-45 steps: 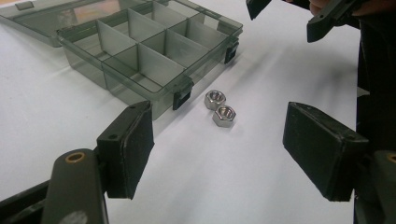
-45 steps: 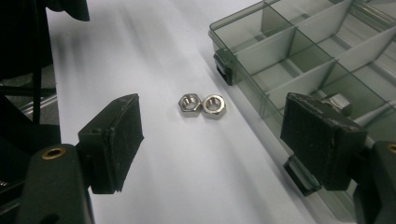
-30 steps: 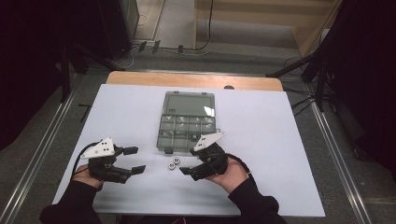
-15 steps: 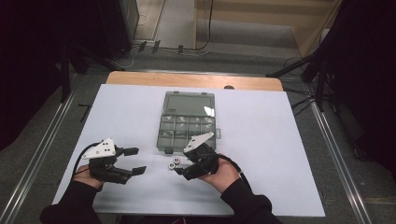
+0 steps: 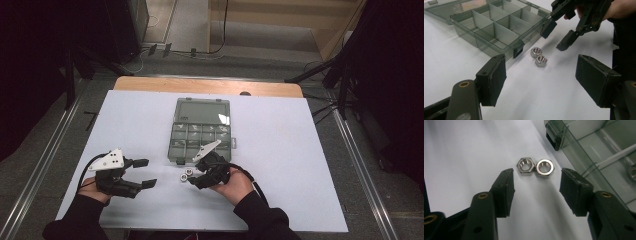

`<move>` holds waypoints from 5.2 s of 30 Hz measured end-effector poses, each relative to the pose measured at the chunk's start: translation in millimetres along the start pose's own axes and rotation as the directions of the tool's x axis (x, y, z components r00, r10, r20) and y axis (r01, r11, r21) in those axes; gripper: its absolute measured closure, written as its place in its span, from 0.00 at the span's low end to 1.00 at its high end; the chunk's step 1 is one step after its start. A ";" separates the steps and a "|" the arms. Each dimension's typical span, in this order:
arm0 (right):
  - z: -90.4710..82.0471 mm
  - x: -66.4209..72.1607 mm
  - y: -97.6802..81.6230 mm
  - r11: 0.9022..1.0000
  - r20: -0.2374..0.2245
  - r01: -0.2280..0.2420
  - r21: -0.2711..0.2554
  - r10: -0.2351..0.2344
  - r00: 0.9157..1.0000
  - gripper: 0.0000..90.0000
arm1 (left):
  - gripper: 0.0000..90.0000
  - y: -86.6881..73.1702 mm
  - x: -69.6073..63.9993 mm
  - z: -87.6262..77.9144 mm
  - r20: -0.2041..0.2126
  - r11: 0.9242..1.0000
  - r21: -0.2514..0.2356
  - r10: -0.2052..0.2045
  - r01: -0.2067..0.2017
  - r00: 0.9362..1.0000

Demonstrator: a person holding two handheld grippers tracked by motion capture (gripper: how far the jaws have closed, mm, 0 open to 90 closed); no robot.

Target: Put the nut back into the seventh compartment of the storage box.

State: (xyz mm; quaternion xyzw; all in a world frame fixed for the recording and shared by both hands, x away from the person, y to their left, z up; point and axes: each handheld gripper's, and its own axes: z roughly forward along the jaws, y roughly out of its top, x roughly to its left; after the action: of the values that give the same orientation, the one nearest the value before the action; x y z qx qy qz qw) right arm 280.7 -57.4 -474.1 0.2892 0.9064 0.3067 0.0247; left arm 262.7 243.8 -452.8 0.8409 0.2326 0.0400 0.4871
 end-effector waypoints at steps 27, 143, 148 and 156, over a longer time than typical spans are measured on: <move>24.1 3.5 18.3 0.979 0.086 0.119 0.163 -0.134 0.987 0.75 | 0.28 -0.4 0.2 0.5 0.000 1.000 -0.002 -0.004 0.004 1.000; -40.2 -60.5 8.9 0.991 0.072 -0.062 -0.118 0.071 0.995 0.39 | 0.28 0.3 2.3 0.6 -0.006 1.000 0.006 -0.004 0.004 1.000; -40.7 -52.6 6.4 0.990 0.028 -0.049 -0.131 0.054 0.998 0.35 | 0.28 0.0 2.2 0.3 -0.006 1.000 0.014 -0.003 0.004 1.000; -37.3 -33.7 7.8 0.992 0.012 -0.021 -0.121 0.023 1.000 0.22 | 0.28 0.4 2.5 0.8 -0.006 1.000 0.013 -0.007 0.008 1.000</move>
State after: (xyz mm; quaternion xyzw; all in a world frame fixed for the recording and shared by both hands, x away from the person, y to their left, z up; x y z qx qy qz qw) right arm 304.4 -90.8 -443.9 0.2991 0.8828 0.3595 0.0447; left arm 265.3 244.1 -453.2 0.8430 0.2374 0.0391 0.4811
